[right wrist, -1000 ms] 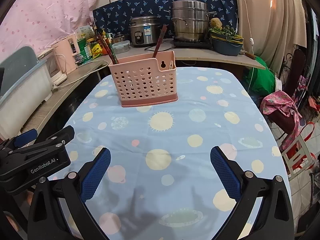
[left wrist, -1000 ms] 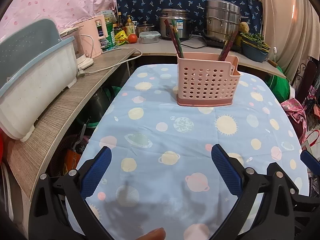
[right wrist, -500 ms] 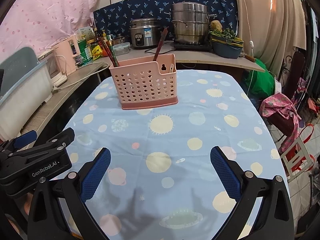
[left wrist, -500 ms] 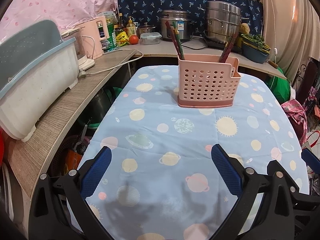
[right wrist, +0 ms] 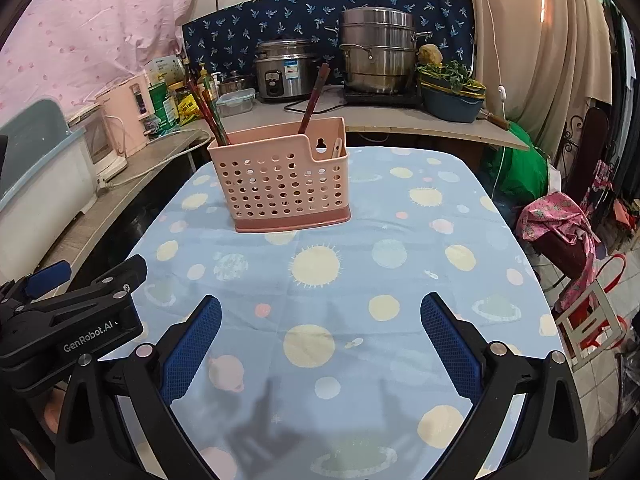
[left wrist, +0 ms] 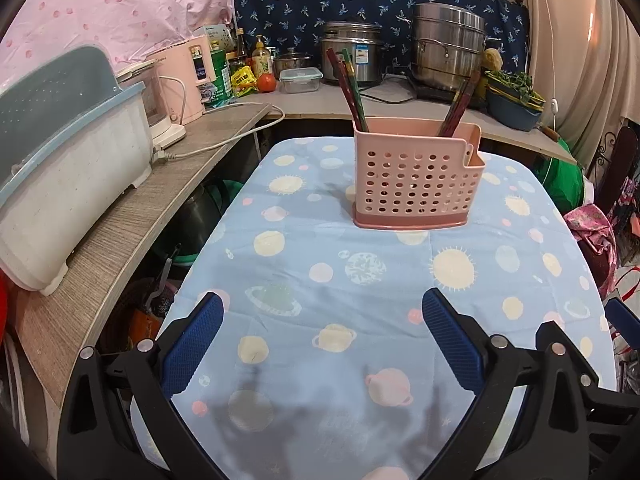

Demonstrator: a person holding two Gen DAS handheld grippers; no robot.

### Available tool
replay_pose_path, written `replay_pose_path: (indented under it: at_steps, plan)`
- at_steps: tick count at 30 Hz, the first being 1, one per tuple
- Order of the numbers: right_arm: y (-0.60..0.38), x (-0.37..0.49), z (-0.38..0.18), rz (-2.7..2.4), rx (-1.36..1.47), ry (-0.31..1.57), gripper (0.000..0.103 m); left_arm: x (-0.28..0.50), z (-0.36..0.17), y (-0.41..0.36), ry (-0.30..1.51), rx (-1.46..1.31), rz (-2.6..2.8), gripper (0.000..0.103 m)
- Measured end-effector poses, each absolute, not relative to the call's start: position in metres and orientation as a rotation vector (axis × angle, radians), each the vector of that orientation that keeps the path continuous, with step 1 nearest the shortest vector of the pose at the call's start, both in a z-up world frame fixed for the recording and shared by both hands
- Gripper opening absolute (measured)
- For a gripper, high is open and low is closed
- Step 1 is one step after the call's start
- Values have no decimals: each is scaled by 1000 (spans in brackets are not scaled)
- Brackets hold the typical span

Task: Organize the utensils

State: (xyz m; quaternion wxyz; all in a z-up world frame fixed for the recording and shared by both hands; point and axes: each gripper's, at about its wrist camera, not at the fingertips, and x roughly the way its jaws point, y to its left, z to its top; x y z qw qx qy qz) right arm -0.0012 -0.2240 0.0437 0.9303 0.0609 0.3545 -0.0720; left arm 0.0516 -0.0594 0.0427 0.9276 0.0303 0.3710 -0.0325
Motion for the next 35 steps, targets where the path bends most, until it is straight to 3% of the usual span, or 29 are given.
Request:
replay_pose_path:
  at_steps: [35]
  plan:
    - [-229,44,51,-146,125,746,96,87,47,-64,777,91,-62,95]
